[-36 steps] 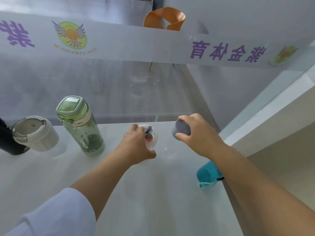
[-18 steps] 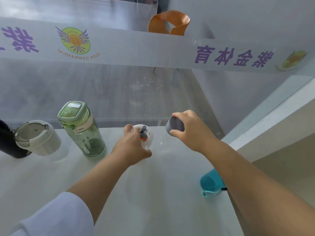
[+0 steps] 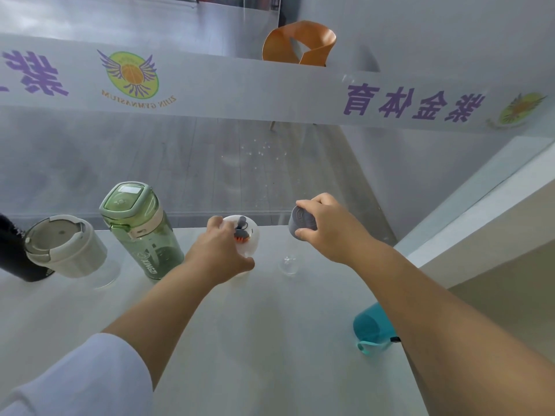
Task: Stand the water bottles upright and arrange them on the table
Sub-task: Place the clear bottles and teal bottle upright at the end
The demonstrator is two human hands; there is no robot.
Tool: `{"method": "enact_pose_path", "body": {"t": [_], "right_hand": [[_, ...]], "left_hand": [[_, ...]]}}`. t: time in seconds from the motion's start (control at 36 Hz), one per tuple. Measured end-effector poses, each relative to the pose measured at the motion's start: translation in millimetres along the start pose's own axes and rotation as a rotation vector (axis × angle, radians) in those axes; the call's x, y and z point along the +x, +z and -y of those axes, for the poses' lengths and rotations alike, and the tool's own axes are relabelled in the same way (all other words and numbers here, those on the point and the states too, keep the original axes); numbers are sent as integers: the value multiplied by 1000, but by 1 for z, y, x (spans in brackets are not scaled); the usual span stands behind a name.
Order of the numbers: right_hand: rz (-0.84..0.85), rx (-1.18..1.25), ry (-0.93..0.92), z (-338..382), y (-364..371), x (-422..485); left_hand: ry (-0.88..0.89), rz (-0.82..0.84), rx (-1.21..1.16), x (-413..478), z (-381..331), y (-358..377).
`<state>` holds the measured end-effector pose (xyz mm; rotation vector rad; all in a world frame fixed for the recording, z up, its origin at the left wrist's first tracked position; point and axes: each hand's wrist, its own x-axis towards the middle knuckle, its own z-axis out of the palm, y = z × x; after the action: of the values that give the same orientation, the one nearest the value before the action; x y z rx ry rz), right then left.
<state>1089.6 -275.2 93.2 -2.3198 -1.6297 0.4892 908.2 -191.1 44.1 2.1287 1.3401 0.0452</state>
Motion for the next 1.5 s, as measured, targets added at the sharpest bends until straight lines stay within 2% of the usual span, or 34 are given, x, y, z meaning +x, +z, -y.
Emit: {"method": "enact_pose_path", "body": {"t": [0.44, 0.67, 0.83, 1.0, 1.28, 1.5], "right_hand": [[28, -16, -7, -4, -7, -4], [-50, -2, 22, -2, -27, -24], [-47, -55, 64, -6, -33, -57], [-65, -73, 116, -17, -32, -96], [-56, -224, 232, -43, -32, -146], [74, -198, 314, -72, -25, -158]], "left_hand": [[6, -31, 102, -16, -2, -14], [16, -58, 164, -36, 3, -27], [68, -57, 237, -53, 11, -36], [141, 6, 335, -67, 7, -30], [244, 128, 360, -79, -18, -2], [265, 144, 356, -79, -39, 18]]}}
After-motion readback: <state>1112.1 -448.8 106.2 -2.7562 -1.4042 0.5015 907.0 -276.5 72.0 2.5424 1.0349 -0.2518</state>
